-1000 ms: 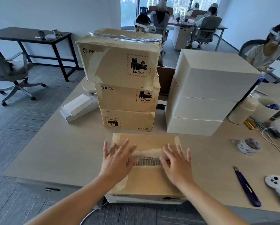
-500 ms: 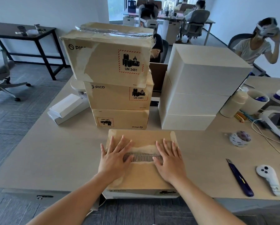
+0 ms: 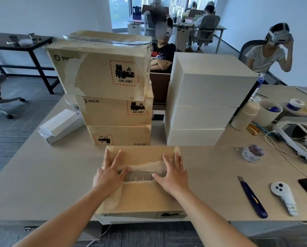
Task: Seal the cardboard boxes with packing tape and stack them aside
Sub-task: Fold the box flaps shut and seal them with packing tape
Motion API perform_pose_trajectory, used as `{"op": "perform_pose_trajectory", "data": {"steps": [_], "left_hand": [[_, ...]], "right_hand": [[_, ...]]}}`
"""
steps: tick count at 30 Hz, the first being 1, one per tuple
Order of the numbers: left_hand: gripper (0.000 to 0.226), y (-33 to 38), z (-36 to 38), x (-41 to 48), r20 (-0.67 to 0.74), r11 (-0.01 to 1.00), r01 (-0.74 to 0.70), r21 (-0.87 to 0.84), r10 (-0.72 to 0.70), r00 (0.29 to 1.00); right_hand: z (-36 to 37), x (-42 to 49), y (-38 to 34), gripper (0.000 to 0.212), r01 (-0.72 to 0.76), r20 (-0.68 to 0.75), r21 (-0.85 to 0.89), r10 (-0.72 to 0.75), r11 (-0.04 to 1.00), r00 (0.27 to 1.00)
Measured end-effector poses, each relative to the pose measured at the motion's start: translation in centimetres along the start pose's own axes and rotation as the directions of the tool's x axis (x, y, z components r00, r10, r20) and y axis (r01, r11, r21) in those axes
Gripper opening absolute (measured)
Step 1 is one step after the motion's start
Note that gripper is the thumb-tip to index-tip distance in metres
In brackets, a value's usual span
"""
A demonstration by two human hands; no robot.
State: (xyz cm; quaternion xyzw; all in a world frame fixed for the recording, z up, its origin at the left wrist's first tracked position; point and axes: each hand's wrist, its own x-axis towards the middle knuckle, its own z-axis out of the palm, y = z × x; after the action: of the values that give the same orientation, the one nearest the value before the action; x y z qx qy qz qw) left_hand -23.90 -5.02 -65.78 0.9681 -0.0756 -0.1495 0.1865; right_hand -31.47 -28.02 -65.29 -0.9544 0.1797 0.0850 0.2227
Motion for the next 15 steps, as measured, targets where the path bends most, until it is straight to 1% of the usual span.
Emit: {"op": "perform_pose_trajectory", "data": {"steps": [2, 4, 5, 6, 7, 8, 9, 10, 11, 13, 15], "left_hand": [[0.071, 0.1, -0.7, 1.4, 0.127, 0.998, 0.058, 0.035, -0.062, 0.990], [0.078, 1.3, -1.6, 3.2, 0.245, 0.981, 0.162, 0.103, -0.183, 0.952], [0.081, 2.5, -2.2, 4.0, 0.270, 0.956, 0.217, 0.198, -0.266, 0.925], [0.083, 4.2, -2.9, 4.4, 0.263, 0.906, 0.244, 0.347, -0.343, 0.902], [0.084, 6.7, -3.6, 4.4, 0.230, 0.834, 0.237, 0.499, -0.391, 0.891], [0.085, 9.5, -4.1, 4.5, 0.214, 0.774, 0.196, 0.602, -0.393, 0.894], [0.082, 12.5, -4.4, 4.5, 0.230, 0.757, 0.136, 0.639, -0.356, 0.906], [0.076, 15.8, -3.9, 5.1, 0.264, 0.777, 0.076, 0.625, -0.303, 0.916], [0.071, 18.9, -3.3, 5.7, 0.304, 0.807, 0.016, 0.590, -0.240, 0.922], [0.069, 24.8, -0.5, 7.4, 0.376, 0.865, -0.118, 0.488, -0.086, 0.923], [0.069, 30.2, 2.3, 8.9, 0.385, 0.889, -0.273, 0.368, 0.122, 0.915]], "right_hand": [[-1.1, 0.7, 0.5, 0.091, 0.027, 0.068, 0.055, -0.031, 0.998, 0.997], [-2.4, 1.9, 2.4, 0.085, 0.078, 0.122, 0.161, -0.098, 0.984, 0.988], [-3.2, 2.5, 3.8, 0.080, 0.118, 0.138, 0.227, -0.152, 0.967, 0.979], [-3.9, 3.2, 5.3, 0.075, 0.161, 0.152, 0.291, -0.212, 0.943, 0.966], [-4.8, 3.9, 6.9, 0.068, 0.197, 0.172, 0.340, -0.266, 0.920, 0.948], [-5.8, 4.6, 8.5, 0.060, 0.222, 0.198, 0.369, -0.310, 0.902, 0.930], [-6.6, 5.2, 9.8, 0.051, 0.220, 0.230, 0.391, -0.327, 0.894, 0.917], [-7.6, 6.1, 11.4, 0.043, 0.195, 0.264, 0.410, -0.321, 0.891, 0.910], [-8.5, 6.9, 12.9, 0.036, 0.162, 0.291, 0.433, -0.308, 0.887, 0.906], [-10.4, 8.8, 16.6, 0.031, 0.129, 0.302, 0.449, -0.286, 0.884, 0.909], [-12.3, 10.6, 20.6, 0.029, 0.125, 0.266, 0.417, -0.253, 0.900, 0.930]]}}
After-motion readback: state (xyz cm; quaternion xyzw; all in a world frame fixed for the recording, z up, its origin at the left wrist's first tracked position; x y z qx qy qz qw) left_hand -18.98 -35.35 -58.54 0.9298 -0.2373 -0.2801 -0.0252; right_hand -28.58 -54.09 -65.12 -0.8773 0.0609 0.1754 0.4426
